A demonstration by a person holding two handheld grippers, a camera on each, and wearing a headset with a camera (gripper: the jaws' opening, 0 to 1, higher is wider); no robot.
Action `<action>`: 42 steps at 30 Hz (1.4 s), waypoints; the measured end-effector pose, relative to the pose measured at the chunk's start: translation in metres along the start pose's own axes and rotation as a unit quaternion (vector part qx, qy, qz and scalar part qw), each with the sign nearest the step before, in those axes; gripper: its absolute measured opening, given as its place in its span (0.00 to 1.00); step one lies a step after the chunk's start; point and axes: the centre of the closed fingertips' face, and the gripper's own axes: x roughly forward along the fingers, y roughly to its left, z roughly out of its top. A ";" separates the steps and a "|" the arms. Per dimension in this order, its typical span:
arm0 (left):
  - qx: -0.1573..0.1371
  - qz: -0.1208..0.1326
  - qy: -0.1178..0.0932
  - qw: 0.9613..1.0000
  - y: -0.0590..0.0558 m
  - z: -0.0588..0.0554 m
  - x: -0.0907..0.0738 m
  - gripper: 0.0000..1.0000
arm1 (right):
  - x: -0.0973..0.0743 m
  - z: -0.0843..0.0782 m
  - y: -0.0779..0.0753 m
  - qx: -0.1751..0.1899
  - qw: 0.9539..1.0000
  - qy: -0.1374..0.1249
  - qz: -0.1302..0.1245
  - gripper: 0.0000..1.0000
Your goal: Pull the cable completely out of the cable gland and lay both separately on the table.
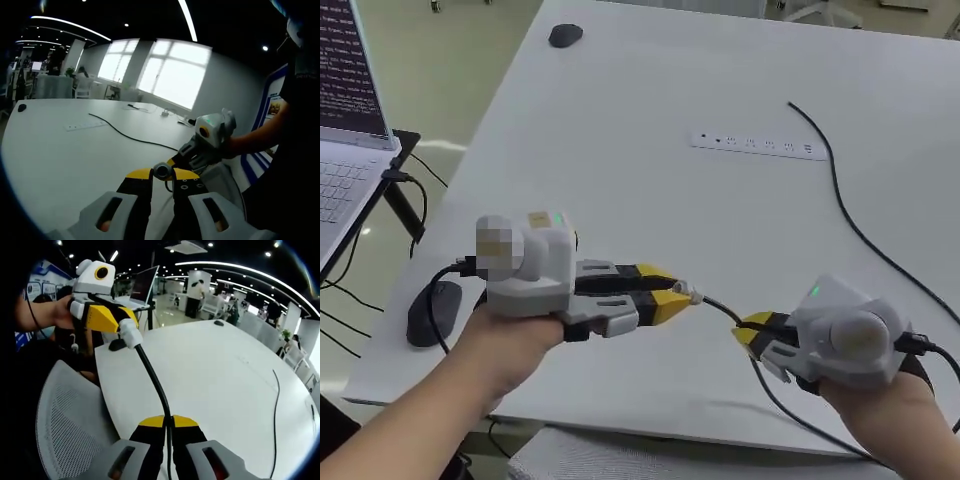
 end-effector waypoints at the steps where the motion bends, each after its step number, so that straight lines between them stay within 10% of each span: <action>1: -0.002 -0.001 -0.003 1.000 0.000 0.001 -0.001 0.15 | -0.001 -0.002 -0.001 0.000 1.000 0.002 -0.003 0.00; 29: -0.009 0.003 -0.024 1.000 0.014 -0.017 -0.003 0.15 | -0.010 0.020 -0.031 -0.013 0.999 0.015 -0.036 0.00; 42: -0.019 0.036 -0.038 0.998 0.041 -0.039 -0.005 0.15 | 0.013 0.030 -0.043 -0.014 0.999 0.049 -0.010 0.00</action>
